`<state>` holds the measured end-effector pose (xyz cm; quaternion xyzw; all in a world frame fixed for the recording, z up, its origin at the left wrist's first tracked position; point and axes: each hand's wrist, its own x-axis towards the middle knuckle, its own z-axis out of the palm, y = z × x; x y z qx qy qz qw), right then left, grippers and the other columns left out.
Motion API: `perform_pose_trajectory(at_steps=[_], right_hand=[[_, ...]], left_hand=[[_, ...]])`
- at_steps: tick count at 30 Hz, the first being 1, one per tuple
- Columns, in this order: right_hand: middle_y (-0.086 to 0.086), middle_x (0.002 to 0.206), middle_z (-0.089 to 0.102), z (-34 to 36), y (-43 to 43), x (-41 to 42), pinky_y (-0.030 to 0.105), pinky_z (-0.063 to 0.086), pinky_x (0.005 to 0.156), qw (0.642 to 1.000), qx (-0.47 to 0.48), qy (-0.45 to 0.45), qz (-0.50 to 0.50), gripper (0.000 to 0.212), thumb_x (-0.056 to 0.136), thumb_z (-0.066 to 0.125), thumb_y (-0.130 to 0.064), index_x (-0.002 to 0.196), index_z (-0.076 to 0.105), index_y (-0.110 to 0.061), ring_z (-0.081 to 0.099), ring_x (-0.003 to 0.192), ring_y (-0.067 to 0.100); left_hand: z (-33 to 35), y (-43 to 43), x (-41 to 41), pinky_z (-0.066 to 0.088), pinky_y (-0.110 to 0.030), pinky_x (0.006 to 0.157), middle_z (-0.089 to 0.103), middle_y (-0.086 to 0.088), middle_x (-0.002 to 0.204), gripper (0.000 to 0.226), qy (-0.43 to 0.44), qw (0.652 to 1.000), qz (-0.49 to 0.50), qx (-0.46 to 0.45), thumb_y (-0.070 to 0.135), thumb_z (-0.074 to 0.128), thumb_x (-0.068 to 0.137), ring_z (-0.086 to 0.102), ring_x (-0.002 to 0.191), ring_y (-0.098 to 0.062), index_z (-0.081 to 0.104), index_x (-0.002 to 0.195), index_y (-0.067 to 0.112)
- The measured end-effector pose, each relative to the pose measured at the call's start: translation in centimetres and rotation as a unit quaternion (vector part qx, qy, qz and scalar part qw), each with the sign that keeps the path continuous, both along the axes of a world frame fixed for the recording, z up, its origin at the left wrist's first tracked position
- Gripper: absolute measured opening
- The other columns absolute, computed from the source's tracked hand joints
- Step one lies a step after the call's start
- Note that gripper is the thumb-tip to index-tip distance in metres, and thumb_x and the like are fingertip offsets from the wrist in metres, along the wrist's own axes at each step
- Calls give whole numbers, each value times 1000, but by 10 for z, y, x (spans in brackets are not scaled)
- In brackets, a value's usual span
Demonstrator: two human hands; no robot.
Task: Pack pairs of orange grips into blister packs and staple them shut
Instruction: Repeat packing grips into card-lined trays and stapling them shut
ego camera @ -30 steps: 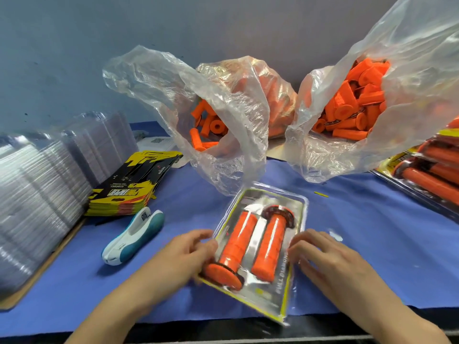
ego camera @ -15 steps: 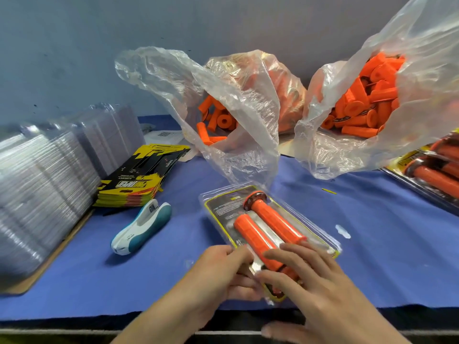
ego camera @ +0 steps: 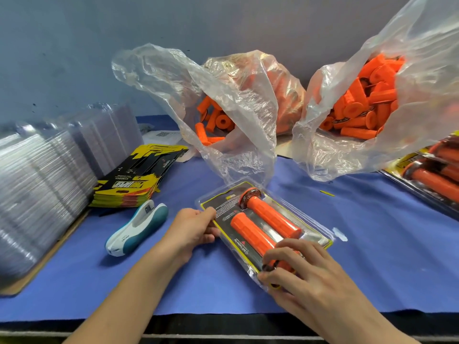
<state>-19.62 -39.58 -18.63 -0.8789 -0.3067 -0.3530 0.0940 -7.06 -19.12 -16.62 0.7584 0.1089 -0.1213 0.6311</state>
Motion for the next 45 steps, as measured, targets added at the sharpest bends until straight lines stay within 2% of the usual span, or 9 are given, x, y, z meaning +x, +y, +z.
perform_pose_trajectory(at_steps=[13, 20, 24, 27, 30, 32, 36, 41, 45], right_hand=[[-7, 95, 67, -11, -5, 9, 38, 48, 89, 996, 21, -38, -84, 7, 79, 64, -16, 75, 63, -21, 67, 105, 21], [-1, 99, 68, -10, 10, 19, 43, 51, 88, 990, 49, -34, -128, 6, 86, 68, -27, 88, 74, -26, 66, 87, 26], [-2, 106, 65, -11, 8, 15, 37, 50, 82, 990, 84, 16, -114, 24, 97, 53, -37, 92, 74, -25, 61, 92, 22], [-6, 112, 62, -8, 4, 12, 31, 49, 82, 984, 122, 72, -109, 25, 96, 52, -39, 101, 74, -28, 58, 97, 19], [-9, 114, 61, -3, -4, 11, 25, 48, 80, 978, 149, 94, -111, 23, 95, 55, -39, 104, 74, -31, 57, 99, 18], [-6, 113, 63, -2, -7, 11, 28, 51, 77, 979, 150, 88, -107, 23, 95, 57, -38, 106, 76, -30, 59, 97, 21], [-5, 111, 64, -2, -8, 11, 22, 47, 79, 984, 125, 64, -110, 27, 98, 52, -38, 112, 75, -32, 57, 95, 17], [-3, 112, 65, -7, -9, 15, 36, 51, 84, 993, 68, 44, -85, 26, 100, 53, -37, 109, 75, -29, 61, 97, 21], [-2, 113, 66, -10, -8, 19, 38, 51, 85, 995, 39, 37, -78, 23, 100, 55, -37, 105, 76, -29, 62, 98, 23]], left_hand=[[0, 6, 33, 42, -17, 35, 63, -3, 46, 30, -13, 996, 28, 78, 17, 55, 90, 54, 35, -9, 62, 65, 3], [2, 6, 29, 41, -16, 34, 59, 1, 42, 33, -23, 996, 25, 77, 18, 50, 95, 52, 33, -9, 61, 70, 0], [4, 6, 22, 49, -25, 44, 69, -10, 72, 30, -49, 992, 17, 111, 25, 46, 98, 62, 46, -18, 62, 86, 2], [0, 8, 1, 50, -39, 79, 61, -4, 109, 25, -288, 894, 0, 342, 34, 49, 95, 64, 91, -29, 55, 114, 18], [2, 11, -29, 41, -43, 98, 45, -9, 136, 31, -489, 762, -66, 419, 39, 53, 88, 48, 122, -29, 60, 115, 25], [2, 13, -38, 36, -45, 105, 42, -11, 143, 33, -541, 719, -108, 422, 37, 57, 86, 44, 129, -32, 63, 117, 25], [-1, 2, -40, 45, -44, 101, 65, -1, 112, 20, -620, 618, -229, 426, 26, 65, 88, 63, 106, -23, 71, 107, 20], [-7, -7, -38, 50, -36, 82, 64, 5, 91, 16, -627, 581, -252, 453, 30, 54, 99, 61, 81, -20, 68, 94, 23], [-1, 5, -35, 45, -34, 88, 65, 10, 94, 25, -581, 614, -284, 452, 46, 53, 93, 62, 93, -18, 70, 93, 28]])
